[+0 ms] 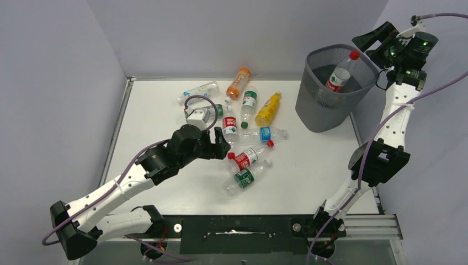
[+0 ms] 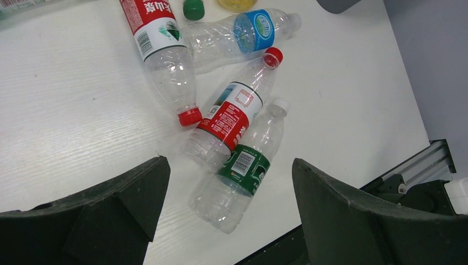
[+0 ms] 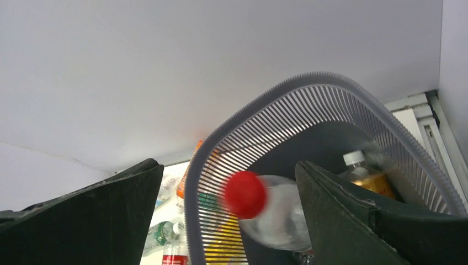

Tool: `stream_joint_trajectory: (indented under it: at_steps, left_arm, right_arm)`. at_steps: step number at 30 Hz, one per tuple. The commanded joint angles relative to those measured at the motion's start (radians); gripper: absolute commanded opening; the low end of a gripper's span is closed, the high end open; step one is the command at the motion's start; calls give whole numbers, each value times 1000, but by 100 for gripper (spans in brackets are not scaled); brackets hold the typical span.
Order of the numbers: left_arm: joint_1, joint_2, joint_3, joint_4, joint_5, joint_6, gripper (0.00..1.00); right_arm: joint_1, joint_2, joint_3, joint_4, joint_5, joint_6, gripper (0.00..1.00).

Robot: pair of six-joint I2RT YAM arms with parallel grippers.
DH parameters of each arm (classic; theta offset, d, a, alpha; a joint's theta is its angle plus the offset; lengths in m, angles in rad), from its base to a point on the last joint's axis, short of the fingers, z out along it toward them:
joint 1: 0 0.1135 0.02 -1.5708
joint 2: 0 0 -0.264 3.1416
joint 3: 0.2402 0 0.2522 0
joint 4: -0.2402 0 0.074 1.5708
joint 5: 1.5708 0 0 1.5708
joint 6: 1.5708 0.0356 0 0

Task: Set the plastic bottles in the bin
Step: Place the plastic bottle in the trash bin, then pick up the plastic bottle at the center of the board.

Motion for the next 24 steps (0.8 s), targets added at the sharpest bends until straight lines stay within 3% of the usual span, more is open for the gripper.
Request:
stream_joint_trajectory:
  at_steps: [1, 16, 24]
  left_arm:
    - [6, 5, 0, 33, 14, -2, 82]
    - [8, 71, -20, 54, 64, -6, 82]
    - [6, 185, -64, 85, 97, 1, 82]
  right_arm:
    - [3, -19, 48, -43, 14, -40, 95]
    - [25, -220, -180, -62, 28, -97, 97]
    - [125, -319, -238, -110, 17, -142, 98]
